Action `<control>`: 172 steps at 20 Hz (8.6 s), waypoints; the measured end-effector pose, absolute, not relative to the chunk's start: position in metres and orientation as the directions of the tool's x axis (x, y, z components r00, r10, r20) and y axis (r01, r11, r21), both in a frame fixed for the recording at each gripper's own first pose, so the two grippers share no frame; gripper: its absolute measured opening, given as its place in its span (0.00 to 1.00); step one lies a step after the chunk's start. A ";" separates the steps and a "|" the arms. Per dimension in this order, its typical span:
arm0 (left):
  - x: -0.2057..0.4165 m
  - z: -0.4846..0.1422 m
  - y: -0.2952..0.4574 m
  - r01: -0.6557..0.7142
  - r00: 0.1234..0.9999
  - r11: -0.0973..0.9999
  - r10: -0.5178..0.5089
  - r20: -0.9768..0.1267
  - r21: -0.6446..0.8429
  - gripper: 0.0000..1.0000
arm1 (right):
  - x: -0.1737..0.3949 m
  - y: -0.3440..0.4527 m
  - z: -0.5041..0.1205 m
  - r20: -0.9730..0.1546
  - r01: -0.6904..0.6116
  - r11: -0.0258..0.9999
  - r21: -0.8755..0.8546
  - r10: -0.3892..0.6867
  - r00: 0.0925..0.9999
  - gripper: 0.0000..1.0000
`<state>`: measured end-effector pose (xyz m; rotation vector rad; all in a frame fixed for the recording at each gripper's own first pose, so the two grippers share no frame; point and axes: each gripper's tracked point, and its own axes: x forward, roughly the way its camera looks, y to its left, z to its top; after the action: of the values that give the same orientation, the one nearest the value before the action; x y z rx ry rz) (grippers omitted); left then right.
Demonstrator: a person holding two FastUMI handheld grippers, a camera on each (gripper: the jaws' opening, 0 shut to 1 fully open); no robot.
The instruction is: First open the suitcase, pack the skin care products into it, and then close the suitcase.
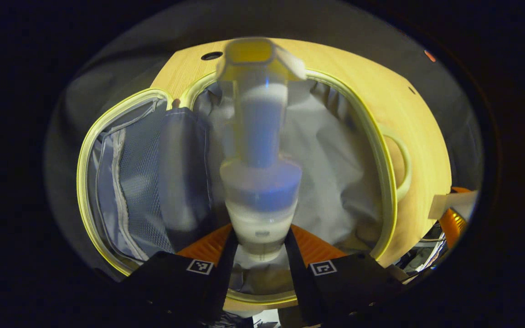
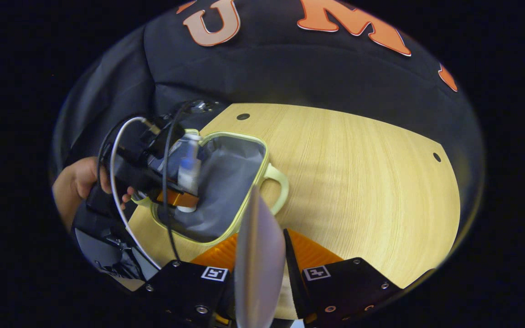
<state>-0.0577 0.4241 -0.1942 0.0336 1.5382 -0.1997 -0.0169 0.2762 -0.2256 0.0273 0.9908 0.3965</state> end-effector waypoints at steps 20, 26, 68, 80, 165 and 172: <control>-0.068 -0.075 0.521 -0.090 0.432 0.995 0.004 -0.902 -0.039 0.86 | 0.007 0.361 -0.239 -0.810 -0.372 0.876 0.309 0.447 0.380 0.46; -0.108 -0.069 0.580 -0.247 0.442 0.969 0.097 -0.892 -0.017 0.86 | 0.003 0.389 -0.270 -0.861 -0.392 0.866 0.311 0.431 0.270 0.46; -0.070 -0.131 0.769 -0.681 0.532 0.677 0.193 -0.824 -0.281 0.89 | 0.046 0.345 -0.215 -0.769 -0.155 0.905 0.396 0.419 0.483 0.80; -0.042 -0.203 0.760 -0.787 0.554 0.293 -0.052 -0.831 -0.543 0.75 | 0.049 0.233 -0.122 -0.578 -0.045 0.946 0.321 0.234 0.782 0.87; 0.020 0.194 0.084 0.113 0.988 0.993 -0.115 -0.103 -0.026 0.99 | 0.012 -0.036 -0.052 -0.118 -0.070 0.997 -0.034 0.065 0.991 0.96; 0.007 0.197 0.081 0.089 0.991 0.996 -0.091 -0.100 -0.031 0.99 | 0.020 -0.033 -0.048 -0.088 -0.109 0.994 -0.012 0.107 0.990 0.96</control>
<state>0.0071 0.0808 0.1967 -0.0267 0.1020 -0.0902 0.0197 -0.0333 -0.0479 -0.0165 0.0877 0.1084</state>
